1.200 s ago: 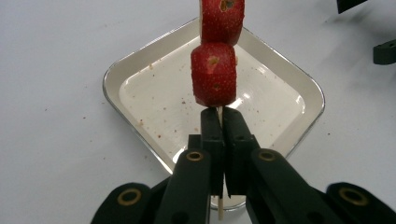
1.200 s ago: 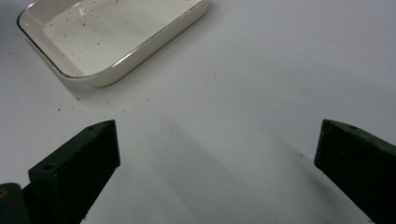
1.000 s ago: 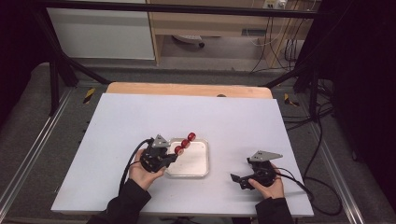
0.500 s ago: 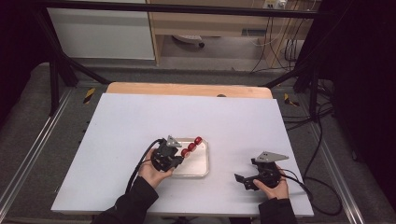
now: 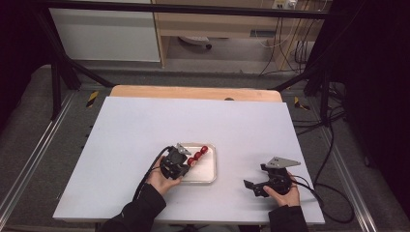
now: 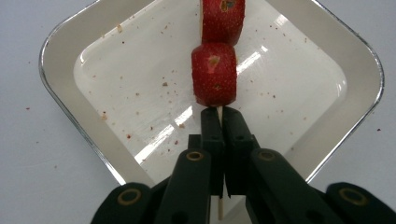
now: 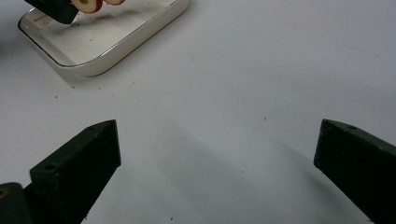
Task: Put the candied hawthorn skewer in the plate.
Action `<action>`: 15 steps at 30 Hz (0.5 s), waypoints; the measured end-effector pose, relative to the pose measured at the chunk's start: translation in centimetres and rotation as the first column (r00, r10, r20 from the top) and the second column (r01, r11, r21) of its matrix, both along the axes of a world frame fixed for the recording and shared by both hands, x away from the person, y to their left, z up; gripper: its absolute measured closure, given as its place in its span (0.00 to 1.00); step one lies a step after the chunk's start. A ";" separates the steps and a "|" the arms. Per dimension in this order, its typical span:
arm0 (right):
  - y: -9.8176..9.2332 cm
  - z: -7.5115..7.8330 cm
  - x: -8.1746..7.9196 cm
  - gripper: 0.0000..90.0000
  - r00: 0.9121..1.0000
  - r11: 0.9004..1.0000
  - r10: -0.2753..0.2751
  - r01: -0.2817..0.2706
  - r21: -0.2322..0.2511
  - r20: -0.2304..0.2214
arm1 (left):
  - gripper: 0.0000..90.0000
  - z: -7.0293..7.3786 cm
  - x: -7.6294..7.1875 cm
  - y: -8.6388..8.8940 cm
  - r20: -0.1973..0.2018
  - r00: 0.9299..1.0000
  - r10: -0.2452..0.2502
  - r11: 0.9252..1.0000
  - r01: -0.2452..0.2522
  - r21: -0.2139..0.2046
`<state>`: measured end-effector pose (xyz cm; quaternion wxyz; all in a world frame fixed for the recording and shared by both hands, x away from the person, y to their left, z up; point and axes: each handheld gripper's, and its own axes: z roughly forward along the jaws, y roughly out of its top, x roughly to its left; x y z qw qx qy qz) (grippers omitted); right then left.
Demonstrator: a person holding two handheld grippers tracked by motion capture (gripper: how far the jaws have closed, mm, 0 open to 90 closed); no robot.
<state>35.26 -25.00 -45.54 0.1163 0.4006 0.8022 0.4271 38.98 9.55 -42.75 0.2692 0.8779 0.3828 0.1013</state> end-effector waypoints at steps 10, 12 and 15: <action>0.1 -0.1 0.0 0.01 1.000 1.000 -0.002 0.002 -0.001 -0.004 | 0.97 -0.3 -0.1 0.0 0.005 1.000 0.000 1.000 0.000 0.004; 0.1 -0.1 0.0 0.01 1.000 1.000 -0.005 0.005 0.000 -0.004 | 0.95 -0.2 -0.2 0.1 0.012 1.000 -0.004 1.000 0.004 0.000; 0.1 -0.1 0.0 0.01 1.000 1.000 -0.004 0.004 -0.001 -0.004 | 0.89 0.0 -0.3 0.6 0.026 1.000 -0.012 1.000 0.013 -0.016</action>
